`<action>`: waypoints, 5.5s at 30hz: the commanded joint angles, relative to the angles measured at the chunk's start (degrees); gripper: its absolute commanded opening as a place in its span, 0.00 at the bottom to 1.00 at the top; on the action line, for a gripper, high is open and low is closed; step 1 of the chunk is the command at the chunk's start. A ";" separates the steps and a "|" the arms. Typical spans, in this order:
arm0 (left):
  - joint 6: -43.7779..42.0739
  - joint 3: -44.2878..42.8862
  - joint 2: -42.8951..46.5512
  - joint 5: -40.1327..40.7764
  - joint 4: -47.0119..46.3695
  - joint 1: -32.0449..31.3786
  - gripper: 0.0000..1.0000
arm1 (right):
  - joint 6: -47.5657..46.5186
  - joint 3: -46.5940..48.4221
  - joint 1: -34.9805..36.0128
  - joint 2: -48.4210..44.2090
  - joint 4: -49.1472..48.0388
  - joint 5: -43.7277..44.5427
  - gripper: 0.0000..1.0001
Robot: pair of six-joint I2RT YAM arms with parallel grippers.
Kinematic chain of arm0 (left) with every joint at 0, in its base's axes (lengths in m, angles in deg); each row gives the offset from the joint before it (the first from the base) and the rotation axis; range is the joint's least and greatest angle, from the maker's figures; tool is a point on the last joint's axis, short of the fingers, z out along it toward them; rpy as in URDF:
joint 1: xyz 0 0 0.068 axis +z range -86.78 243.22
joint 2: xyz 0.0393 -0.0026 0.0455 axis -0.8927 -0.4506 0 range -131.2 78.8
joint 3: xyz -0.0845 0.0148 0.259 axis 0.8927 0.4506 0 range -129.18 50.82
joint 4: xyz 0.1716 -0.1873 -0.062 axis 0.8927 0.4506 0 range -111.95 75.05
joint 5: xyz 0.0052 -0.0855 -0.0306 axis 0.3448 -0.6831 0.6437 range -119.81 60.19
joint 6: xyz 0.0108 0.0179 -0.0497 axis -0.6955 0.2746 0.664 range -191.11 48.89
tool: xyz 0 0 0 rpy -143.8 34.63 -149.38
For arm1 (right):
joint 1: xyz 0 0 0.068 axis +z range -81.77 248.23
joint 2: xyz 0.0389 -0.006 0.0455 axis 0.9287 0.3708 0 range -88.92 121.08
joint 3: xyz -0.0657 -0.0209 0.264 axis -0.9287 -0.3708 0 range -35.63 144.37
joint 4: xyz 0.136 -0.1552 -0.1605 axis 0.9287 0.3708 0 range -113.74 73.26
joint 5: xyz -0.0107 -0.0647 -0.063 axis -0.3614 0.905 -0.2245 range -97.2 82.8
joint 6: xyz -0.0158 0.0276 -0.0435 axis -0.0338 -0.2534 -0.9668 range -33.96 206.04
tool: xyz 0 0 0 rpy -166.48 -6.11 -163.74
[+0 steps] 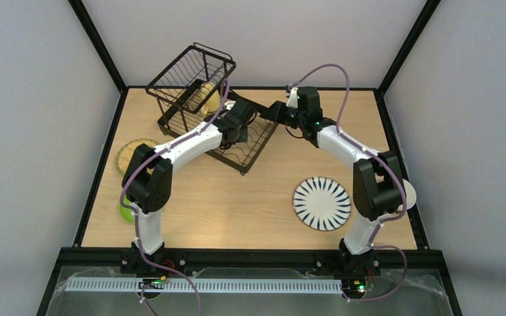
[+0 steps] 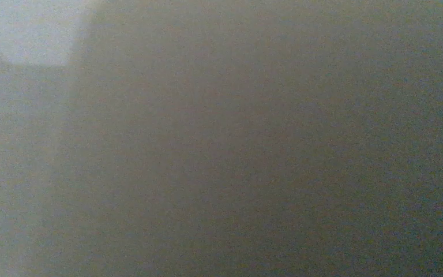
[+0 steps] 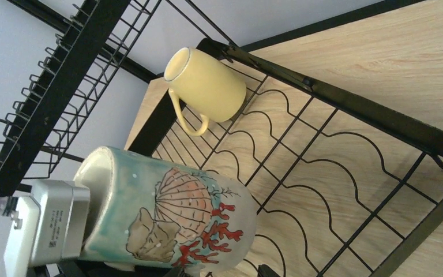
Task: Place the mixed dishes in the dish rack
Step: Place the upside down cup on the dish rack, then move the cup to the dish rack.
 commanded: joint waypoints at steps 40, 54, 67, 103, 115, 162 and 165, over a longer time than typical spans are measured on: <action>34.60 -10.46 -12.06 15.19 4.33 7.54 0.02 | -3.50 7.15 -0.34 3.87 3.10 -0.35 0.71; 37.57 -17.75 -14.80 17.02 11.62 10.08 0.01 | -3.20 7.66 -0.51 4.65 3.10 -0.86 0.71; 38.61 -18.31 -16.13 16.47 12.92 10.08 0.33 | -2.64 7.56 -0.60 5.69 1.51 -1.50 0.71; 36.00 -17.66 -10.13 21.41 14.05 5.15 0.78 | -3.64 7.29 -0.69 6.12 2.44 -3.31 0.72; 34.64 -8.20 2.53 22.35 12.18 1.69 0.79 | -11.60 11.94 0.41 9.99 8.10 -4.26 0.67; 32.01 20.49 36.44 19.70 5.98 -0.66 0.79 | -23.00 61.49 14.86 46.09 31.48 -4.50 0.51; 32.28 20.97 36.64 19.19 5.94 -0.67 0.79 | -22.28 62.64 14.95 47.05 30.93 -5.19 0.46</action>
